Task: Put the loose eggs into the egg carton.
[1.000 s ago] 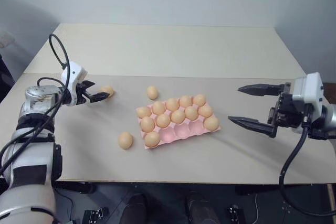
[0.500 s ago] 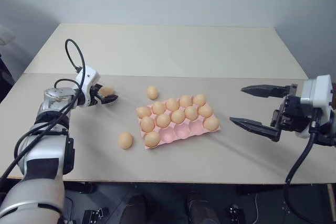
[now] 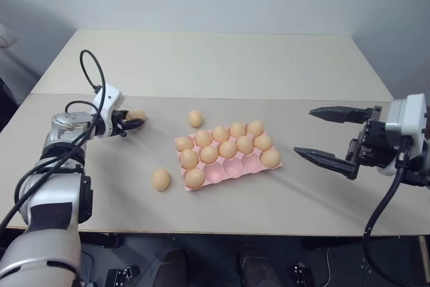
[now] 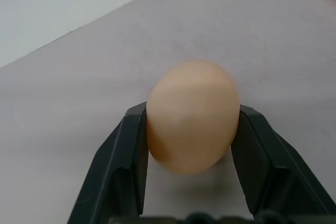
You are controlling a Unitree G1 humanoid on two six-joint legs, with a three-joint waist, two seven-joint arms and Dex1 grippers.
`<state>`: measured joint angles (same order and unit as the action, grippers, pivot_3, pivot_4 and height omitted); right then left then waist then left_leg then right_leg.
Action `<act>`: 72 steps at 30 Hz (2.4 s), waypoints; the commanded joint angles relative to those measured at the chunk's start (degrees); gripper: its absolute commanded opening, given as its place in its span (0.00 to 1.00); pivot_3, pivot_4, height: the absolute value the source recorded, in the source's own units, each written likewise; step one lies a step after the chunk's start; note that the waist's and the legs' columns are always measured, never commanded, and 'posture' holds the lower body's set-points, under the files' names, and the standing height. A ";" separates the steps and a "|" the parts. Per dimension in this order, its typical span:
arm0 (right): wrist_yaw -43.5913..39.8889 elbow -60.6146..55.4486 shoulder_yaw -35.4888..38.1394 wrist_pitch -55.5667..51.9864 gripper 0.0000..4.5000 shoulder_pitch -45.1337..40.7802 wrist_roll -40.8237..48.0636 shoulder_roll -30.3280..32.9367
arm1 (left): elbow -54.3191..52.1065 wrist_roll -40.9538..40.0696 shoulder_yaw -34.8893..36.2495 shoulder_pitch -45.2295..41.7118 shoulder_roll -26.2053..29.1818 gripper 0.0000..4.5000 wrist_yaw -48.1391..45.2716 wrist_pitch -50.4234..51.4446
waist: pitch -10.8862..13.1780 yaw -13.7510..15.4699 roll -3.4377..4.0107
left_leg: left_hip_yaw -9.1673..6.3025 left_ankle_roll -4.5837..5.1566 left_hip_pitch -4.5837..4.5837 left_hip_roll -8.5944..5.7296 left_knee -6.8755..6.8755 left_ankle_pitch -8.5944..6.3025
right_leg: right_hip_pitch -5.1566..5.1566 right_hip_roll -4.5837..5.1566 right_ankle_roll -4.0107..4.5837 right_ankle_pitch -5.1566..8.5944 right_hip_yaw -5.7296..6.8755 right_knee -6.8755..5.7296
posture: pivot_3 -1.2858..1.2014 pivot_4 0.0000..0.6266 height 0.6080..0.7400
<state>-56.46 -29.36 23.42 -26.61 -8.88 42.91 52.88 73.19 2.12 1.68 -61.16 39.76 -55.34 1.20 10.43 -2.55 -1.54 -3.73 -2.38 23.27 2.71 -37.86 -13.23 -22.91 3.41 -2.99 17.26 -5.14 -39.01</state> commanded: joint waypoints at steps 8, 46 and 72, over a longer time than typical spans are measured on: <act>-1.55 -0.76 1.61 -0.20 1.00 -0.37 1.68 1.51 | -32.25 -12.15 2.13 7.71 7.13 0.50 -27.84 6.86 | 0.00 0.06 0.02 | 0.01 -0.03 0.00 0.02 0.00 0.02 | 0.02 0.01 0.00 0.00 0.00 -0.02 | 0.52 0.24 1.00; -2.76 -6.15 11.15 -2.41 1.00 10.43 5.87 3.29 | -76.20 -15.75 -19.60 20.14 -4.97 0.98 -22.45 23.10 | 0.00 0.48 0.01 | -0.02 0.04 -0.38 0.03 -0.01 -0.02 | 0.57 -0.02 -0.03 0.02 0.00 0.26 | 0.52 0.24 1.00; -9.16 8.16 -4.96 2.80 1.00 -5.32 -0.86 1.82 | -90.84 -34.78 41.86 62.98 15.30 0.99 -20.33 32.50 | 0.06 0.51 0.07 | 0.03 0.03 -0.42 0.11 0.09 -0.05 | 0.58 0.03 -0.03 0.03 0.04 0.43 | 0.52 0.24 1.00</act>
<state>-64.77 -21.77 18.28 -25.43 -12.79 42.61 54.50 -15.93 -31.66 37.64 -2.01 54.93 -73.39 35.13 10.49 -2.04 -1.47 -3.68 -2.35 22.84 2.83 -37.76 -13.28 -22.33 3.45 -3.02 17.29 -5.10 -38.57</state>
